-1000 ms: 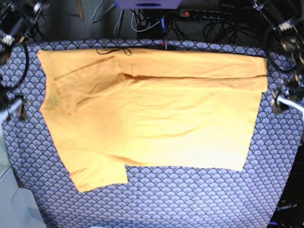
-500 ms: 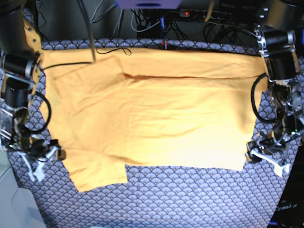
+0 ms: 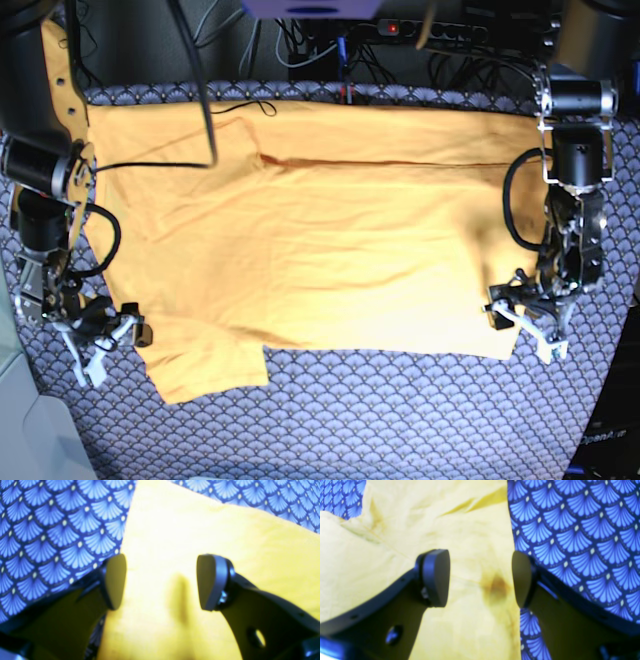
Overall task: Fold the T-shirt properly
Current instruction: 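Release the edge and move both grippers down along the shirt's sides, then grasp the shirt's side edges with both grippers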
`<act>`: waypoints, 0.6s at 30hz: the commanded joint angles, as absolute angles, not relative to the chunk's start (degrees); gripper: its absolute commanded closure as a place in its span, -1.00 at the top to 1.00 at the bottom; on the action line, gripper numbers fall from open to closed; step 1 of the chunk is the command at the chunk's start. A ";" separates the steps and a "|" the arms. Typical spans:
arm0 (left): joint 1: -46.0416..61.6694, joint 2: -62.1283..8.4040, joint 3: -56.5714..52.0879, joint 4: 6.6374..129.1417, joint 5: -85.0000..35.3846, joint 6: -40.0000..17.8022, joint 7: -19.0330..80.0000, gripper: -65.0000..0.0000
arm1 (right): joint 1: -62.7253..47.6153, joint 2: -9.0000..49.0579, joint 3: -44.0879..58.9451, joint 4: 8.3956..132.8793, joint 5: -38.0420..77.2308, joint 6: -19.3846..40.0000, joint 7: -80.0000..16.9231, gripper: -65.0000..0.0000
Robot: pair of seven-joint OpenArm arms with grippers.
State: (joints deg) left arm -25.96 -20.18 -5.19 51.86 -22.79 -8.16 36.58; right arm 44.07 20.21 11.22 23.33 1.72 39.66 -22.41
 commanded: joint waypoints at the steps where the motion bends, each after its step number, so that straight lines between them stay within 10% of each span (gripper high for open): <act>1: -27.74 -21.23 -5.58 53.41 -23.25 -8.31 35.47 0.31 | 45.76 21.14 11.56 24.13 2.42 40.00 -20.97 0.22; 18: -19.74 -21.32 -14.64 69.41 -22.73 -8.31 41.45 0.31 | 40.40 21.85 11.56 24.13 2.95 40.00 -16.66 0.22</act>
